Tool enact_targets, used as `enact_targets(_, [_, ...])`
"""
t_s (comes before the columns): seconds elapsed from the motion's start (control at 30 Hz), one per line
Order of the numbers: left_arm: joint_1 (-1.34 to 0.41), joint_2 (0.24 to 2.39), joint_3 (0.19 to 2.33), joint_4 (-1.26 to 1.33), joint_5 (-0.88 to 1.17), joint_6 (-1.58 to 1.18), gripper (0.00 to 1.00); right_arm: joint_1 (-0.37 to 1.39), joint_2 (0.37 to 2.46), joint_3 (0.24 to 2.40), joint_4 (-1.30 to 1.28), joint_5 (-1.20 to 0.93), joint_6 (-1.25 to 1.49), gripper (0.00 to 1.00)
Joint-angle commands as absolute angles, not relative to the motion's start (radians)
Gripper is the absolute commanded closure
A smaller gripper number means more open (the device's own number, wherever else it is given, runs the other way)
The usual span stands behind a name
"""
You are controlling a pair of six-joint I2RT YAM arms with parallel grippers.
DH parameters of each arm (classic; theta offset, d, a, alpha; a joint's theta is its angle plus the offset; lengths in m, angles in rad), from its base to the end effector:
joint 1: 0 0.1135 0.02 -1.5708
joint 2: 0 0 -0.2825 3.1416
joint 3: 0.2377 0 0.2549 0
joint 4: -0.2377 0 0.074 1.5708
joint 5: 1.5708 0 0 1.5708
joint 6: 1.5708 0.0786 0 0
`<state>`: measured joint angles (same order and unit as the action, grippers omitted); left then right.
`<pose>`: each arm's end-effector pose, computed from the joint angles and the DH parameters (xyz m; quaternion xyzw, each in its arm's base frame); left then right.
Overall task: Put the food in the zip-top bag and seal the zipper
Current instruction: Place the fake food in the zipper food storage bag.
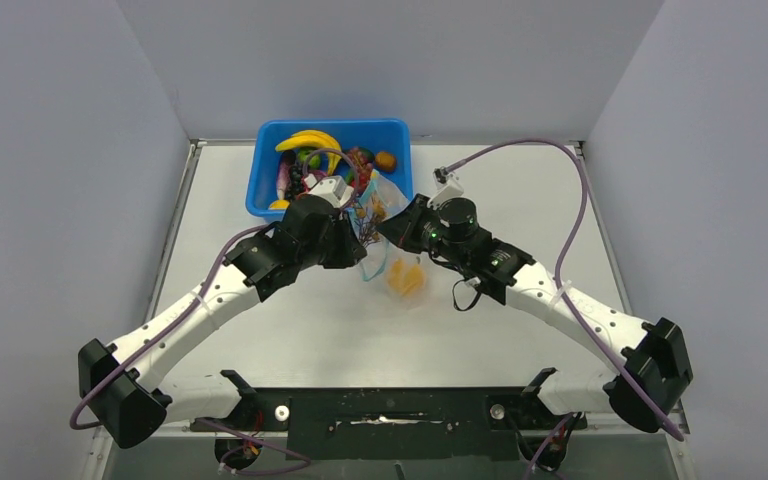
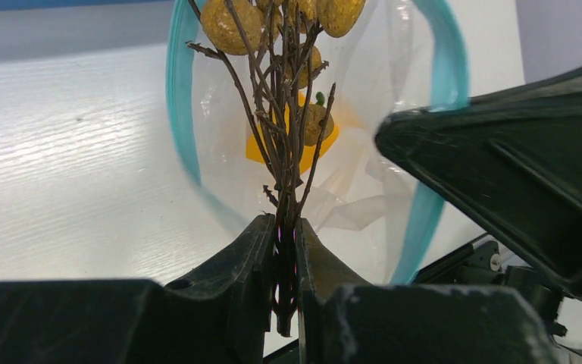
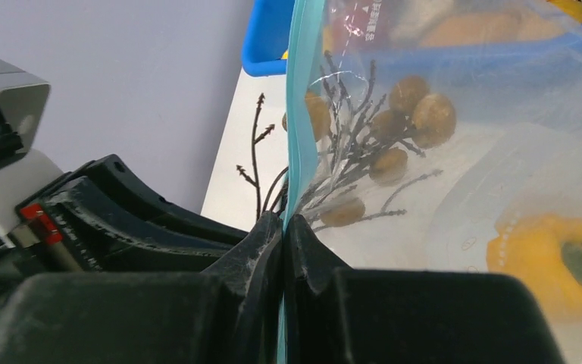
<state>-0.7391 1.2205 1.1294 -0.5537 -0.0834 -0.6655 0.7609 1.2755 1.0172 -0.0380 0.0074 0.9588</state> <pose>0.2239 -0.1952 0.3245 0.0143 0.8940 -0.2598 0.3647 0.2456 0.2331 0.3340 0.0816 0.7996 0.4489 0.3905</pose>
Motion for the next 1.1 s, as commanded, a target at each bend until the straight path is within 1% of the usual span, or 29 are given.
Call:
enact_targets(0.0, [-0.744,1.181,1.139,-0.426,0.029,-0.681,0.89,0.765,1.284,0.991,0.059,-0.001,0.991,1.0])
enact_targets(0.1, [-0.744,1.192,1.14,-0.442,0.044,-0.673,0.66,0.765,1.288,0.993,0.061,-0.005,0.989,1.0])
enact_targets(0.17, [-0.742,1.192,1.146,-0.455,0.05,-0.666,0.55,0.765,1.287,1.001,0.048,-0.006,0.983,1.0])
enact_targets(0.2, [-0.742,1.184,1.143,-0.457,0.037,-0.667,0.52,0.765,1.286,1.001,0.046,-0.005,0.981,1.0])
enact_targets(0.27, [-0.739,1.163,1.133,-0.458,0.005,-0.675,0.48,0.765,1.278,0.995,0.047,-0.002,0.979,1.0])
enact_targets(0.43, [-0.726,1.114,1.127,-0.478,-0.034,-0.677,0.48,0.758,1.244,0.988,0.017,0.008,0.939,1.0])
enact_targets(0.63, [-0.71,1.075,1.133,-0.51,-0.129,-0.639,0.49,0.738,1.201,0.973,-0.008,-0.014,0.917,1.0])
enact_targets(0.73, [-0.683,1.084,1.114,-0.506,-0.116,-0.644,0.57,0.736,1.189,0.958,0.004,-0.022,0.923,1.0])
enact_targets(0.8, [-0.648,1.083,1.089,-0.481,-0.07,-0.669,0.64,0.736,1.188,0.955,0.005,-0.027,0.924,1.0])
enact_targets(0.83, [-0.628,1.082,1.075,-0.462,-0.034,-0.676,0.65,0.736,1.187,0.954,0.005,-0.03,0.923,1.0])
enact_targets(0.97, [-0.572,1.079,1.019,-0.376,0.073,-0.692,0.64,0.733,1.184,0.949,0.007,-0.034,0.924,1.0])
enact_targets(1.07, [-0.546,1.101,0.989,-0.35,0.098,-0.685,0.55,0.732,1.183,0.941,0.017,-0.034,0.925,1.0])
